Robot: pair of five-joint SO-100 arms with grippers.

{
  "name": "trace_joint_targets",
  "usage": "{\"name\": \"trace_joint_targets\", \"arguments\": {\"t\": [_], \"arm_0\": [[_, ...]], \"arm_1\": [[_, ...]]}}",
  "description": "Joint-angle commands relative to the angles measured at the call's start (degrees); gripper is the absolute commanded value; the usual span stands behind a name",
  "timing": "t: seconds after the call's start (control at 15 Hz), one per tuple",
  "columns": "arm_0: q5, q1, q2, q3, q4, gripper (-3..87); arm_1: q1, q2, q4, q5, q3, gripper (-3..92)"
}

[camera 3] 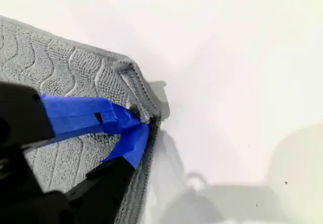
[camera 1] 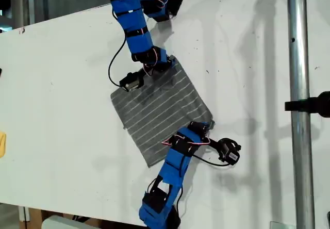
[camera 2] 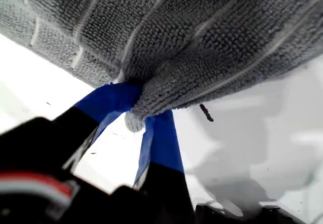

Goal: Grasp corners of a towel and fold twice.

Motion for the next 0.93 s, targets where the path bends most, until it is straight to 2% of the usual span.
{"name": "trace_joint_targets", "arguments": {"t": [0.0, 0.27, 0.4, 0.8, 0.87], "arm_0": [[-2.99, 0.97, 0.18, 1.58, 4.92, -2.8], [-4.39, 2.11, 7.21, 1.67, 12.04, -2.8], [-5.8, 3.34, 15.64, 2.81, 19.51, -2.8], [-2.37, 5.01, 33.84, 4.31, 20.13, -2.7], [-1.85, 5.27, 38.14, 4.48, 20.39, 0.8]], "arm_1": [[0.88, -0.44, -0.53, -0.44, -0.26, -0.2], [0.79, -0.44, -0.53, -0.35, -0.53, -0.2], [0.53, -0.44, -0.53, 0.0, -0.62, -0.2], [-1.49, -4.57, 3.34, 0.35, -11.34, -0.2], [-1.58, -5.27, 3.52, 0.35, -12.22, -0.2]]}}
